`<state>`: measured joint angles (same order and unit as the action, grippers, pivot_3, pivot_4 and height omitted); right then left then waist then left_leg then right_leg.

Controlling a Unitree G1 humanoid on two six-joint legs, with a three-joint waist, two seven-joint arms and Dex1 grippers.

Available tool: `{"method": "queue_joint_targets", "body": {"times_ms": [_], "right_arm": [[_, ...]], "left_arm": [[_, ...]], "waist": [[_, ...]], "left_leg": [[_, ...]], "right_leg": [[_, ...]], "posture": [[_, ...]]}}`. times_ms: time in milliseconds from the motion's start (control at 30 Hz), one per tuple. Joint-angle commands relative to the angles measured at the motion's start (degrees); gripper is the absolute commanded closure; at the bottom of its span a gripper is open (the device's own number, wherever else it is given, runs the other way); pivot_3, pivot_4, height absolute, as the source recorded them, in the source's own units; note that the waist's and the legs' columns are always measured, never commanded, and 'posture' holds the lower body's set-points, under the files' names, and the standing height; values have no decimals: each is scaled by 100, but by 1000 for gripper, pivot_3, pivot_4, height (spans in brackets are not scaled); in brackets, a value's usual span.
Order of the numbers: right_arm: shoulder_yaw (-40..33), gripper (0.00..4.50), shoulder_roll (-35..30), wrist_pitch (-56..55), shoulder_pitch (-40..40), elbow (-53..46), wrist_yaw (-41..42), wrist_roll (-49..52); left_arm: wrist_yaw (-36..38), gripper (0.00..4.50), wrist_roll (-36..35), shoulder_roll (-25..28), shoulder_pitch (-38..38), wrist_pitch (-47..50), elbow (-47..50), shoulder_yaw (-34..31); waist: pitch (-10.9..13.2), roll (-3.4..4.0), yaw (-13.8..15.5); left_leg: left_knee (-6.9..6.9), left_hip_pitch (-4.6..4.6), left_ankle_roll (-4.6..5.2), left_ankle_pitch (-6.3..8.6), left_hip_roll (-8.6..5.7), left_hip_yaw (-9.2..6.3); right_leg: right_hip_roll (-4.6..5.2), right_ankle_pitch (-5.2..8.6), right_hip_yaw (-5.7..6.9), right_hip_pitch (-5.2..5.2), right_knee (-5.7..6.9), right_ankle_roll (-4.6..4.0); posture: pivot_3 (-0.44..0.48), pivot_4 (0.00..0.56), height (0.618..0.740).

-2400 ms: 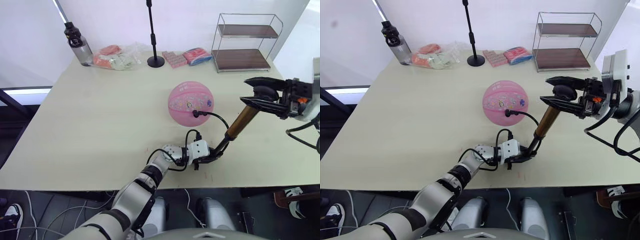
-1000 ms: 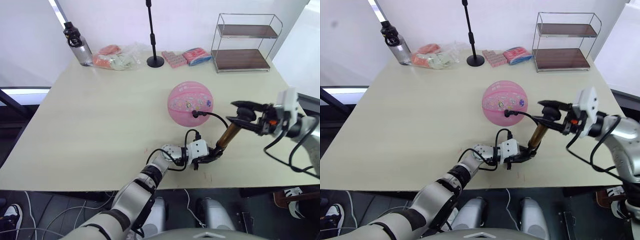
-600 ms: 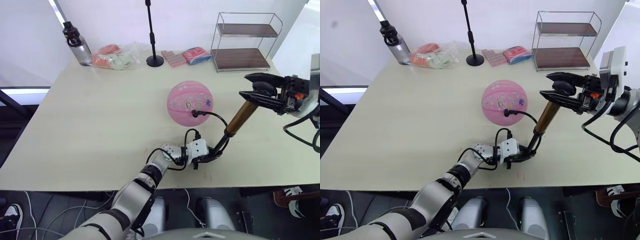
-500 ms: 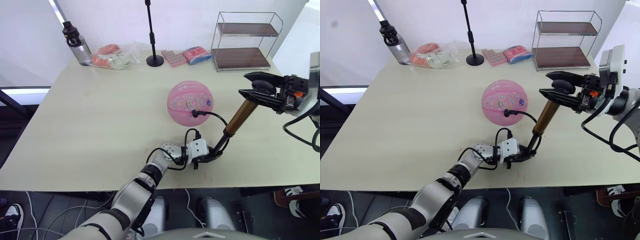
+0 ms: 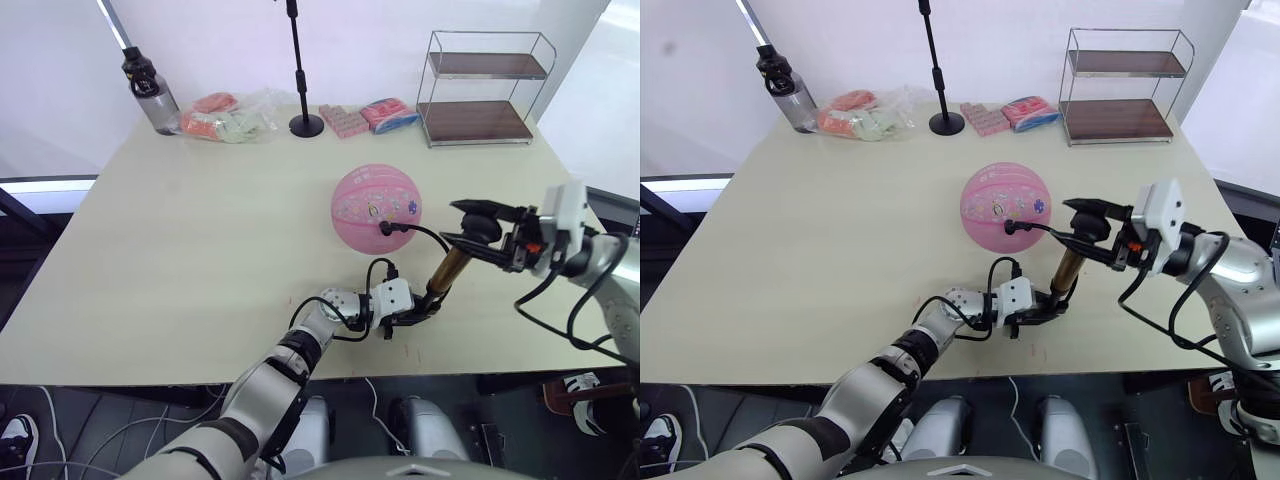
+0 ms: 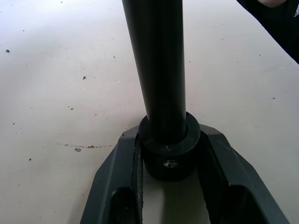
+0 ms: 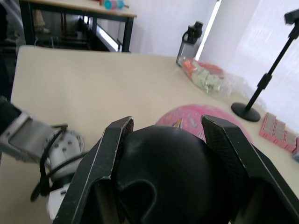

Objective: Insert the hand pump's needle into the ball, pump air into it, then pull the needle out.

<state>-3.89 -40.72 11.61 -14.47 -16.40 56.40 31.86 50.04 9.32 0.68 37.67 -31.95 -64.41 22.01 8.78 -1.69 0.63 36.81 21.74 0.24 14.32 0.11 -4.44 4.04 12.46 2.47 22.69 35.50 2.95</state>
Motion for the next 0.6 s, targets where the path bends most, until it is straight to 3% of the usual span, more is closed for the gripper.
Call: {"method": "queue_joint_targets", "body": {"times_ms": [33, 267, 500, 567, 600], "right_arm": [[705, 2670, 245, -642, 407, 927, -58, -1103], [1199, 2670, 517, -1595, 666, 1681, -41, -1810], [1178, 2670, 583, -1828, 644, 1751, -238, -1812], [1177, 2670, 594, -1822, 591, 1694, -258, -1772], [1182, 2670, 594, -1817, 583, 1676, -257, -1760]], "left_arm": [[29, 3404, 366, 261, -272, 379, -573, 140], [265, 3404, 179, 350, -190, 345, -415, -50], [719, 3404, -207, 412, -241, 327, -13, -362], [1045, 2271, -433, 476, -350, 387, 278, -468], [1173, 2197, -515, 491, -393, 440, 383, -502]], "waist": [[-17, -10, 2], [-32, -14, -41], [-33, -15, -127], [-32, -15, -152], [-32, -9, -153]], "left_leg": [[0, -1, 0, 0, -1, 1], [-3, -8, 0, 0, 3, 3], [-6, -14, 0, 0, 25, -3], [-21, -20, 0, 0, 30, -2], [-21, -20, 0, 0, 30, -2]], "right_leg": [[-2, 0, 0, 0, 0, 0], [-11, 1, 0, 0, 4, -1], [-39, 1, 7, 0, 8, -2], [-46, 0, 7, 3, 9, -4], [-46, 0, 7, 3, 9, -4]], "posture": [[0, 150, 740], [0, 150, 740], [0, 150, 740], [0, 150, 740], [0, 150, 740]]}}
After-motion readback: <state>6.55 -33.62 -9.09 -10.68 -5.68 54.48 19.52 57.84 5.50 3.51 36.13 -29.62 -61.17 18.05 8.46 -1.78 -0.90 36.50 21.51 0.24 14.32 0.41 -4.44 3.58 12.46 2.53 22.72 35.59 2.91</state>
